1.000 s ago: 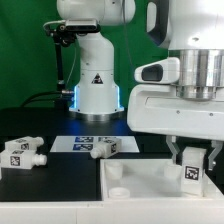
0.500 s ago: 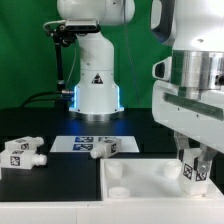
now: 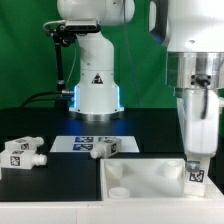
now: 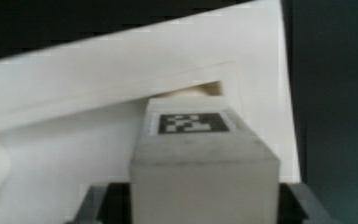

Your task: Assemble one leg

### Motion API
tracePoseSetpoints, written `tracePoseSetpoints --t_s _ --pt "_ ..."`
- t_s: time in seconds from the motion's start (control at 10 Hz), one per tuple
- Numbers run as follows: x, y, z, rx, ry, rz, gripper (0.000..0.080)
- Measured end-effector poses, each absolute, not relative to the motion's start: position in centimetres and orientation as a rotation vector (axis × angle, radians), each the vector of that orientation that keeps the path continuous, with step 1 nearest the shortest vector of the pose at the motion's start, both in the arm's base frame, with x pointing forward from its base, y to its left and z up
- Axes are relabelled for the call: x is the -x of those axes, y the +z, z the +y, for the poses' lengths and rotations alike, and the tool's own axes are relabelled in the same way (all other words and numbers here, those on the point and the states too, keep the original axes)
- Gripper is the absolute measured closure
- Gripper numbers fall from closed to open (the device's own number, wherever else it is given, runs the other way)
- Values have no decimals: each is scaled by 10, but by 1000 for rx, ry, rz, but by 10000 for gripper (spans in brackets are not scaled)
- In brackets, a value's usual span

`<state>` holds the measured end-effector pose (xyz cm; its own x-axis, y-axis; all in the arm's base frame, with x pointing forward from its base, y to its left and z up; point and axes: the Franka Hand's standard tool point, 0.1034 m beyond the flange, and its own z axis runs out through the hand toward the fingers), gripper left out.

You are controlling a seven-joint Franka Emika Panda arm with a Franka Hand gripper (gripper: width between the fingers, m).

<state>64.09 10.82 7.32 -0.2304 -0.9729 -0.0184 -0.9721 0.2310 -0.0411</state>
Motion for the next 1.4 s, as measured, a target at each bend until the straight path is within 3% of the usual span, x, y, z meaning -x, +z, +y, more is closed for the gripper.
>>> tracePoseSetpoints --t_s 0.1,0.2,0.3,0.4,0.5,1.2,1.3,1.4 --pt "-640 72 108 1965 -32 2402 429" --pt "-640 72 108 1967 -32 2401 293" --pt "-640 72 108 2217 -41 2187 293" --pt "-640 71 110 2437 -36 1948 181" --pt "-637 71 116 2567 -13 1783 159" --pt "-644 68 116 2970 -116 983 150" --pt "-644 67 116 2943 -111 1059 272" --pt "-644 67 116 2936 -111 1074 272"
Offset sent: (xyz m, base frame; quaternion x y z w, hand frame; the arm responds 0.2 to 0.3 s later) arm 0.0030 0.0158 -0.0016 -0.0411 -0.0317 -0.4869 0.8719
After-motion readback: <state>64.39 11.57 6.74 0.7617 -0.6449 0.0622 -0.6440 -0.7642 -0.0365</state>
